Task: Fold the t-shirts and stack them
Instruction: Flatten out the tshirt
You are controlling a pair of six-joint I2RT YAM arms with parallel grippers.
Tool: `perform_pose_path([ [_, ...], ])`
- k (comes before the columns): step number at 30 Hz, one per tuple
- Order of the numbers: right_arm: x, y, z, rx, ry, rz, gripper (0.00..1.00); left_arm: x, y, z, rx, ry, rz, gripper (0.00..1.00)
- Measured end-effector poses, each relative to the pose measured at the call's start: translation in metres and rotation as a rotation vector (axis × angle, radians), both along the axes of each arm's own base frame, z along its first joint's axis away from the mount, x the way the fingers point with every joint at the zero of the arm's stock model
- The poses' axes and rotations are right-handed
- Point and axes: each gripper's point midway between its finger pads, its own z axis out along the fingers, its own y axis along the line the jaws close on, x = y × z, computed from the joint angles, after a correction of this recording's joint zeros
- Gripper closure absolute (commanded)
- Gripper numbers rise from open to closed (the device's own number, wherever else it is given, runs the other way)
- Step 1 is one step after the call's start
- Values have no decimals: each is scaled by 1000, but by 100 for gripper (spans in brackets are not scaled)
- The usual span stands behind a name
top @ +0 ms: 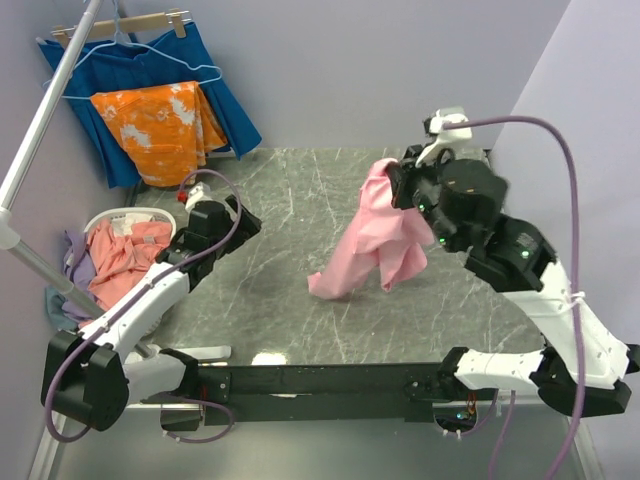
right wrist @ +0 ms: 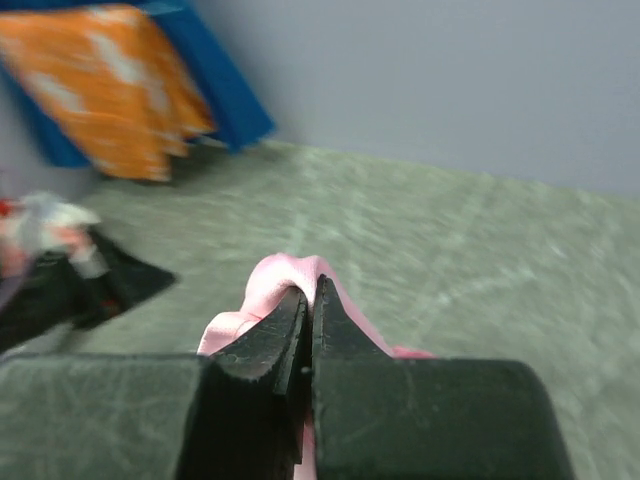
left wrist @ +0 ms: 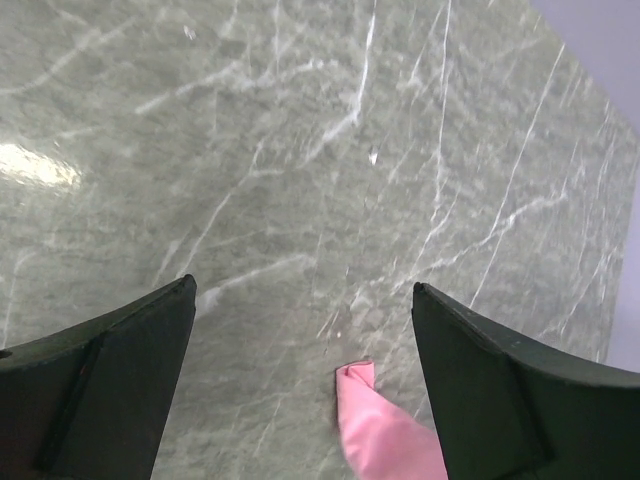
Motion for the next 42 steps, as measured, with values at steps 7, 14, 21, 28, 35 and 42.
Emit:
perform_pose_path([
  [7,43,-52,-69,-147,119,-347,100,-6,-10,-34,-4,86,-56,7],
  [14,45,-84,-2,-41,24,-439,100,-6,-14,-42,-7,108,-73,7],
  [21,47,-68,44,66,-46,-392,100,-1,-15,-34,-10,91,-73,7],
  [28,77,78,-73,-99,224,-12,100,-4,-4,-25,9,74,-19,6],
  [35,-9,153,-308,-432,739,335,39,-7,20,2,9,0,87,5],
  [42,-37,90,-279,-302,701,189,19,-16,46,29,11,-72,195,1],
])
